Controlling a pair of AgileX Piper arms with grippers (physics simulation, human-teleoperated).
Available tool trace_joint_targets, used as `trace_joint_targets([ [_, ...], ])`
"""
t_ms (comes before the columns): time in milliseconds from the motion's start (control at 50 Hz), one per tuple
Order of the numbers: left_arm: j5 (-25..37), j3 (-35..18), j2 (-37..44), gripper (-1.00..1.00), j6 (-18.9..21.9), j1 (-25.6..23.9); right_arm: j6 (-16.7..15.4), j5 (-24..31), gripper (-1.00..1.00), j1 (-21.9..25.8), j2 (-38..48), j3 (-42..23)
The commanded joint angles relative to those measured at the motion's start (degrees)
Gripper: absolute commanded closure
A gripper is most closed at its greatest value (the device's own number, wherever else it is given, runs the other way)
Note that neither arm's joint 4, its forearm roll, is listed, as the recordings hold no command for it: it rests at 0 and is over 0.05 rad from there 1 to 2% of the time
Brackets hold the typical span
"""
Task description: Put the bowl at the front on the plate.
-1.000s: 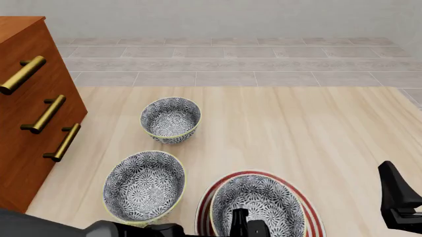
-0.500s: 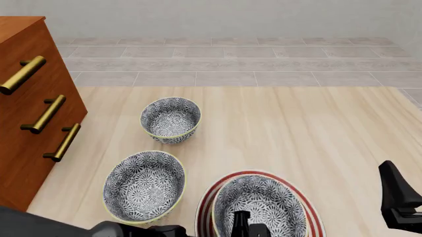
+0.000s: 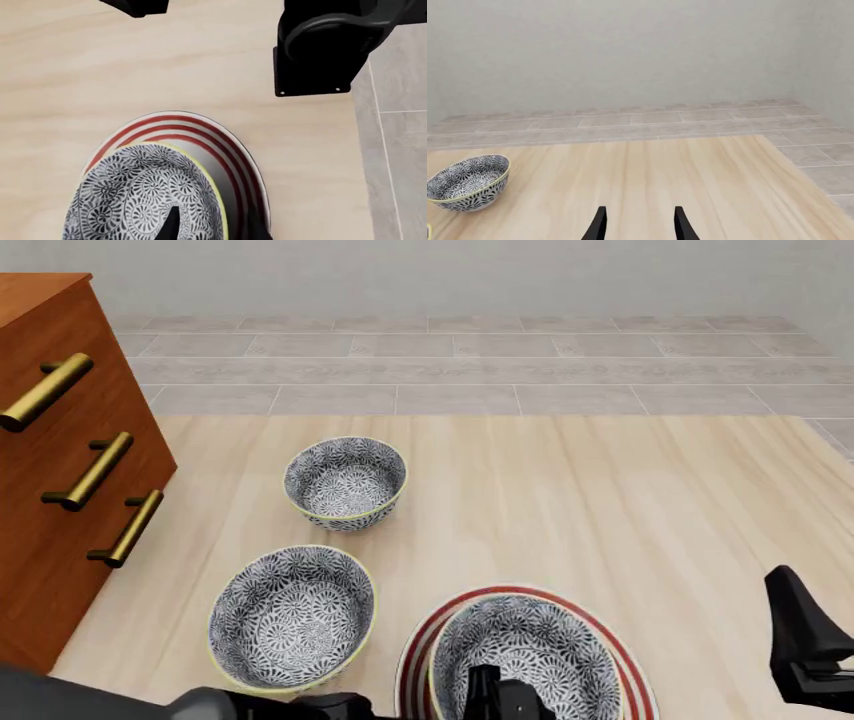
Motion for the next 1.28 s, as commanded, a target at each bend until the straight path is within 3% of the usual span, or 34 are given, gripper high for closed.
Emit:
trace_joint_targets([
  [20,3.01,-0.92,-4.38,-1.00,-0.91,-1.01,-0.24,-0.03,-1.00,0.23,0.15,-0.02],
  [600,13.48,-6.24,-16.06,-1.00,-1.67,-5.18,-0.44,0.03,-1.00,0.55,0.16,-0.02],
  [900,20.52,-12.84,-25.73,-1.00,1.07,-1.78,-0.45,0.05,-1.00,0.50,0.04,0.02],
  [1000,24.25,-17.39,-29.27,-1.00,1.87,0.04,-0.48,-0.01,-1.00,0.43,0.03,0.08],
  [1280,28.53,-22.93,-33.56,-1.00,3.28,3.28,-0.53,0.14,-1.00,0.31,-0.01,-0.08],
])
